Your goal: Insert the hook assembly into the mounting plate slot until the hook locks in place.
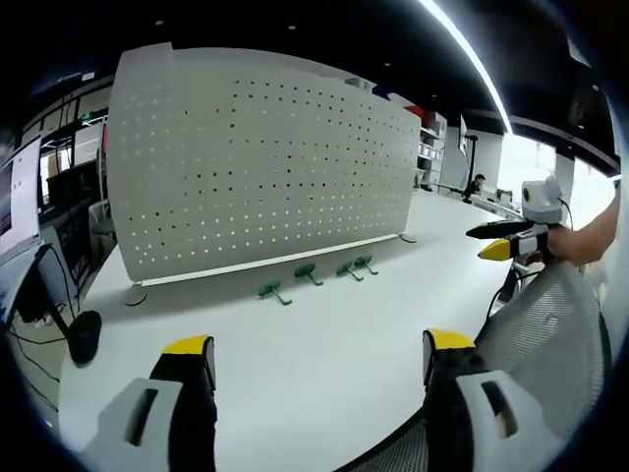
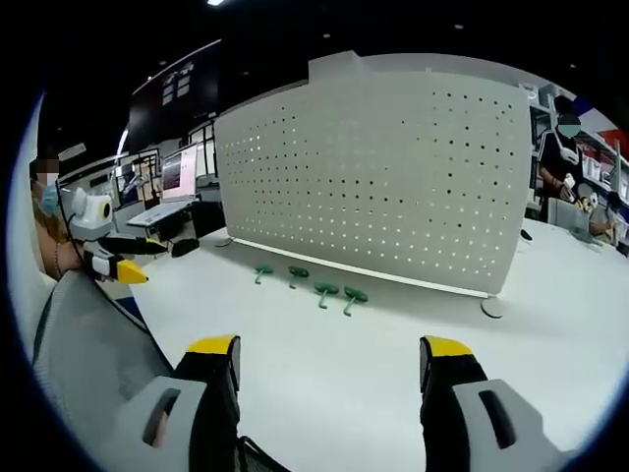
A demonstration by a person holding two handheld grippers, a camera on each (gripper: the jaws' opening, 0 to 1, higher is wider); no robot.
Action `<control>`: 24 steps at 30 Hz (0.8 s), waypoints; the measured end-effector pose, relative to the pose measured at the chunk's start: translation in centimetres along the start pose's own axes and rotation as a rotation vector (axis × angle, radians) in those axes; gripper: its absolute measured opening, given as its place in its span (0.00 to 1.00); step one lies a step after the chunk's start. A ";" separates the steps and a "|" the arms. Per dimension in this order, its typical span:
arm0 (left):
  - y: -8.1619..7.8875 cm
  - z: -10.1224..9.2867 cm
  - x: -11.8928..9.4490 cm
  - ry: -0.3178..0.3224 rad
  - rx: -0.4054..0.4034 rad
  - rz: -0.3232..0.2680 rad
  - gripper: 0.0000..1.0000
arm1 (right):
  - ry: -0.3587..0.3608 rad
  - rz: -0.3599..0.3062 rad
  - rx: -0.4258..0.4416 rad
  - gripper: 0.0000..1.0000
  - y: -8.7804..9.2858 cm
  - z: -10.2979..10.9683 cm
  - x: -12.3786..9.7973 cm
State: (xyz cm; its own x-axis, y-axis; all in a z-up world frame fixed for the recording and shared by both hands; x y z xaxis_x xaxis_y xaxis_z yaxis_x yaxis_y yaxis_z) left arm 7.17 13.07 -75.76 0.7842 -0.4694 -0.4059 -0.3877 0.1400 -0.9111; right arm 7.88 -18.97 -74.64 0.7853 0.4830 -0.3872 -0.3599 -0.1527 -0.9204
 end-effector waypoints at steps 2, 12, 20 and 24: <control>0.0 -0.1 0.0 0.002 0.000 0.001 0.89 | 0.005 0.002 0.000 0.72 0.0 -0.1 0.0; 0.0 0.0 -0.1 0.003 0.000 -0.002 0.88 | 0.002 0.006 0.001 0.71 0.1 0.0 0.0; 0.1 -0.2 0.0 0.008 0.003 0.006 0.87 | 0.004 0.008 -0.002 0.71 0.1 -0.1 0.0; 0.1 -0.3 0.0 0.013 0.007 0.009 0.87 | 0.011 0.006 0.003 0.71 0.1 -0.2 0.0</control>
State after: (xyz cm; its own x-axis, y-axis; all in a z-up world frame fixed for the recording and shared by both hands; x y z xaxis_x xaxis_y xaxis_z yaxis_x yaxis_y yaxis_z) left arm 7.03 12.81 -75.82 0.7740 -0.4796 -0.4134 -0.3918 0.1502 -0.9077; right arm 7.91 -19.20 -74.74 0.7885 0.4730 -0.3931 -0.3657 -0.1533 -0.9180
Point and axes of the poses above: the point that each gripper's makers call its tool centre point, and the gripper's own axes: x roughly forward along the fingers, z roughly to its left, y roughly out of its underside, the point moved 3 cm from there along -x, roughly backward along the fingers, and after that the axes turned 3 degrees about -y, right-handed, at the moved point
